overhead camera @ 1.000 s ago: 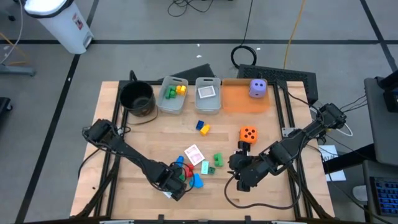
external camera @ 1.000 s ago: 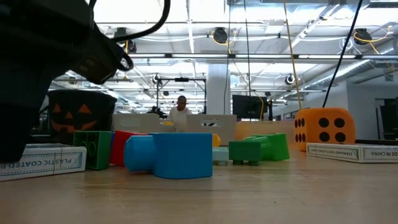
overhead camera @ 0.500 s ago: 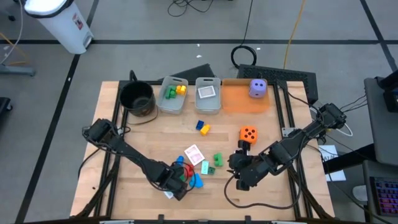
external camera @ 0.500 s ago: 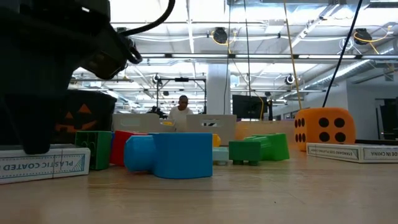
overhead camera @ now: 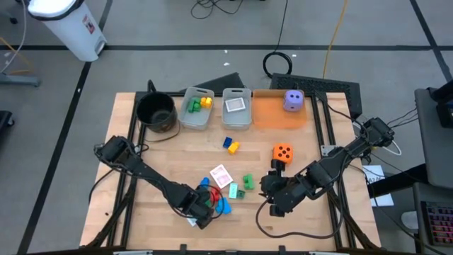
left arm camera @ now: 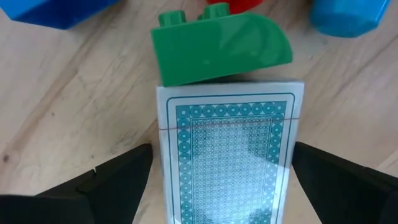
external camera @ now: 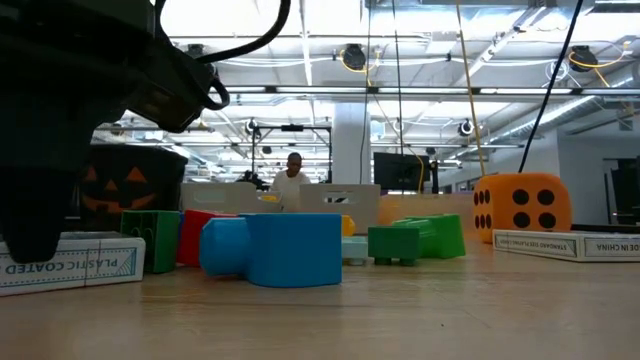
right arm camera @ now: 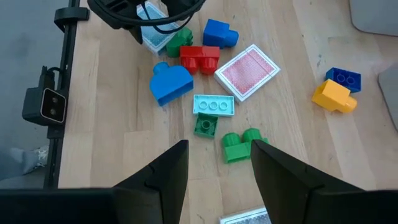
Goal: Pick & Place Toys
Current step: Put the blue deck of cards into the right gray bin
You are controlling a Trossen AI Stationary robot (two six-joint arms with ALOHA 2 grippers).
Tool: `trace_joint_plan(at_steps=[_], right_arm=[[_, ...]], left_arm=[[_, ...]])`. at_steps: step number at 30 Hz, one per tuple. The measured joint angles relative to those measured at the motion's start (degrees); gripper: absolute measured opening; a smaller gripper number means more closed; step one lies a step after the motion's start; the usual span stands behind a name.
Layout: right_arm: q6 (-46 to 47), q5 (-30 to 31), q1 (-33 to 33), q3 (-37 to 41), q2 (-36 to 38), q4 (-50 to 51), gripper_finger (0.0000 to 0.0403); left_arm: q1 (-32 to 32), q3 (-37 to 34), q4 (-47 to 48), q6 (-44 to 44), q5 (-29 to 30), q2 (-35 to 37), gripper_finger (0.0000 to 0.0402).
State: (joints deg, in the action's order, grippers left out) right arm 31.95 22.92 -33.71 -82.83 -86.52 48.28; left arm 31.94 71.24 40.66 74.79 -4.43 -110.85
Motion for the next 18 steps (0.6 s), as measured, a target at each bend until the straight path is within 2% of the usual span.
trace_joint_plan(at_steps=[18], right_arm=[[-1.38, 1.31, 0.04, 0.00, 0.00, 0.08, 0.0166]], left_arm=[[-1.24, -0.07, 5.29, 0.74, -1.77, -0.17, 0.0392]])
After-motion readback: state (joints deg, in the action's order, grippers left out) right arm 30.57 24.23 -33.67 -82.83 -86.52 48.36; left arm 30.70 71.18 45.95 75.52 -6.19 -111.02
